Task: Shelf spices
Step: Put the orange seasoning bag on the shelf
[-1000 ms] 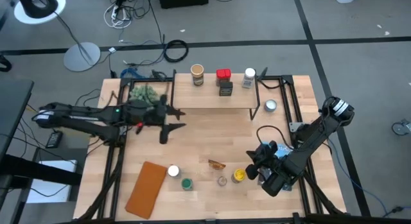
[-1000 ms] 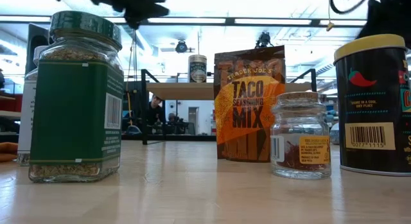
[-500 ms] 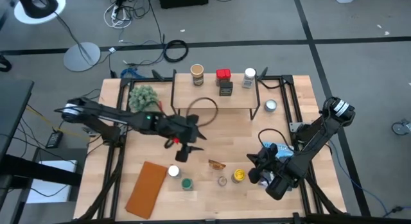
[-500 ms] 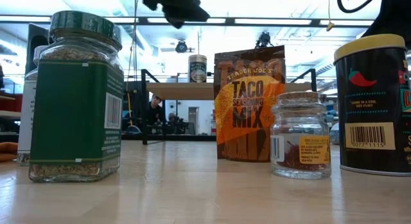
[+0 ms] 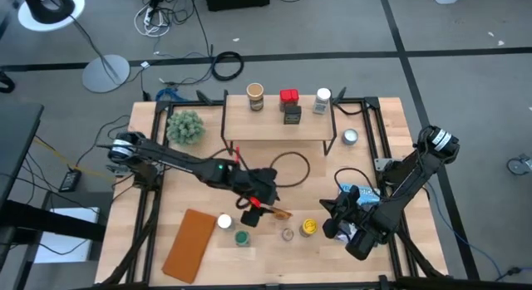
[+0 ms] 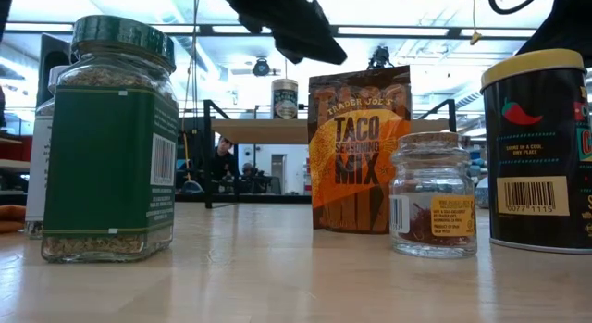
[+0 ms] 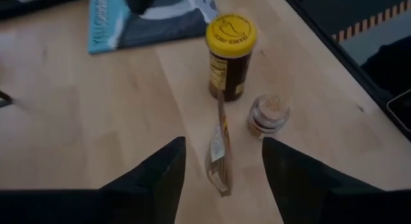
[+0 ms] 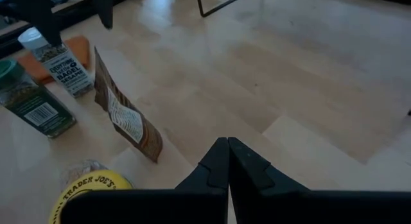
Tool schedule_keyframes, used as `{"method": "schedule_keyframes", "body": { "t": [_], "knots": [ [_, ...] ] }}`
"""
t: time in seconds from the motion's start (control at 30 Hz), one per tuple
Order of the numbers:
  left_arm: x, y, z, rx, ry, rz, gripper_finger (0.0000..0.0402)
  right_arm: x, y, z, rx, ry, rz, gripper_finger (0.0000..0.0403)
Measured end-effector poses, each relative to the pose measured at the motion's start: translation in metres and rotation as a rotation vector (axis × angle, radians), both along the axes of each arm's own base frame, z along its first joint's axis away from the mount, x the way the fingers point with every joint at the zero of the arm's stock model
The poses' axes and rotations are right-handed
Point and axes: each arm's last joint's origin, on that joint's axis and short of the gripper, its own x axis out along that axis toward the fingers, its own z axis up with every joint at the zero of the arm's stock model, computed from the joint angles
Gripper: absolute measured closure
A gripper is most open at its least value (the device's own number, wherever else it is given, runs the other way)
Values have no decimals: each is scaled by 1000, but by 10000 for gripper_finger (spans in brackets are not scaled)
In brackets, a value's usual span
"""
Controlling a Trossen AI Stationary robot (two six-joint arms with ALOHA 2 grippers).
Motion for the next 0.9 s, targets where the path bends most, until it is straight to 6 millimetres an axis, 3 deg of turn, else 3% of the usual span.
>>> {"method": "schedule_keyframes", "body": {
  "t": [0.23,0.53,0.67,0.83,0.9],
  "knots": [
    [17,-7,-19,2,53,-10,191,0,0,0,2,-1,0,401],
    [22,-7,-34,4,98,44,203,0,0,0,4,-3,0,400],
    [22,-5,-34,20,103,105,253,0,0,0,3,-2,0,401],
    [22,-3,-34,37,99,126,366,0,0,0,3,-2,0,398],
    [22,-3,-34,41,94,133,391,0,0,0,4,-2,0,398]
  ]
}}
